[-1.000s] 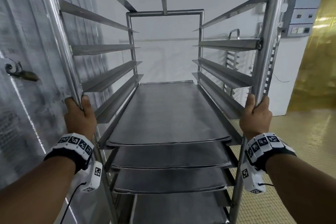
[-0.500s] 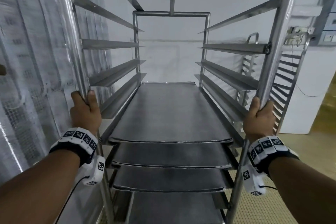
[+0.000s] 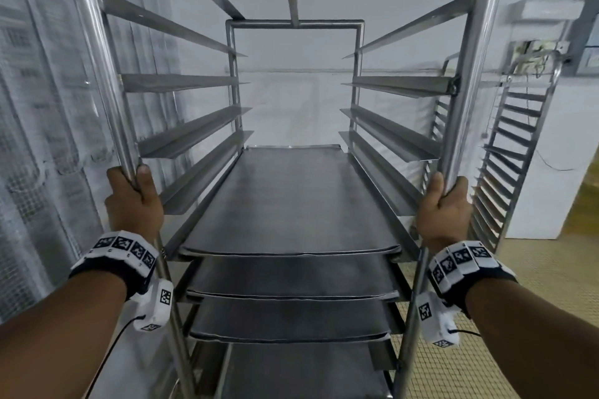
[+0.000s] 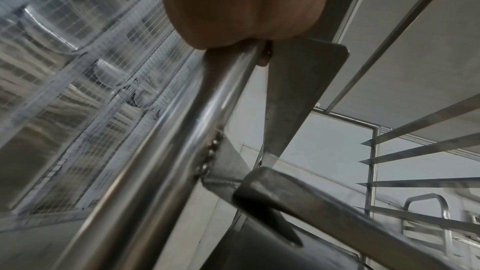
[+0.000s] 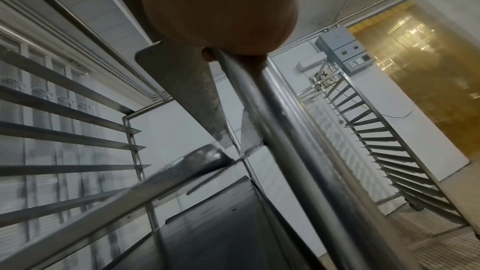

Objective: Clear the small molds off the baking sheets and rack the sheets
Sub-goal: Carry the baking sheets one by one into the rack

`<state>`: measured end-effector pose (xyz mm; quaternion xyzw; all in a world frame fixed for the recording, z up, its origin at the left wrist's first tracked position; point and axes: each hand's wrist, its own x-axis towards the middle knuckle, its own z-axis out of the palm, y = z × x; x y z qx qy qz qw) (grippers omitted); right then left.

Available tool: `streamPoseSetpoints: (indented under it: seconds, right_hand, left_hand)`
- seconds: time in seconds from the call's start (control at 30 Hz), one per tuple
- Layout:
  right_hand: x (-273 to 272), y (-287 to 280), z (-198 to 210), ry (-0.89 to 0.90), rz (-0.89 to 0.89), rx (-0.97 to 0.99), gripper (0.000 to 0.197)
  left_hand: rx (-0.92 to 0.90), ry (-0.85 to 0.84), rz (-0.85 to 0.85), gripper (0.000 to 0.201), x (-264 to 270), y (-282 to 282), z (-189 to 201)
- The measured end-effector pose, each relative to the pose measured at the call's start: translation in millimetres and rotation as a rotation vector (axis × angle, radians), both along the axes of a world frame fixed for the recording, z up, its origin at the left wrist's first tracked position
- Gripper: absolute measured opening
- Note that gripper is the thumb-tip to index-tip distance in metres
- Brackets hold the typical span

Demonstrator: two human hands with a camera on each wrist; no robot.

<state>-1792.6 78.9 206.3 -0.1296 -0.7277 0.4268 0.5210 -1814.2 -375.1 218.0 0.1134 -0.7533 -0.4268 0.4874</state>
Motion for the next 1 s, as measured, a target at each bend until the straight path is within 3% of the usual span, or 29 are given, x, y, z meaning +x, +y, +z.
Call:
streamPoseSetpoints:
  seconds: [0.17, 0.37, 0.63, 0.83, 1.0]
  right_hand:
    - [-35, 0, 3, 0.021, 0.008, -0.02, 0.064]
    - [-98, 13, 2, -0.081, 0.001, -0.014, 0.078]
    - [-156, 22, 14, -0.104, 0.146, -0.018, 0.045]
    - [-219, 17, 6, -0.038, 0.182, -0.023, 0.046]
    - [-253, -7, 7, -0.042, 0.144, -0.041, 0.049]
  left_hand:
    - [-0.002, -0.001, -0.008, 0.053, -26, -3, 2]
    - [-0.011, -0.055, 0.046, 0.057, -59, 9, 5]
    - [-0.037, 0.012, 0.164, 0.054, -115, 24, 5]
    - [-0.046, 0.033, 0.159, 0.055, -163, 22, 5]
    - [0.004, 0.007, 0.056, 0.055, -211, 0, 9]
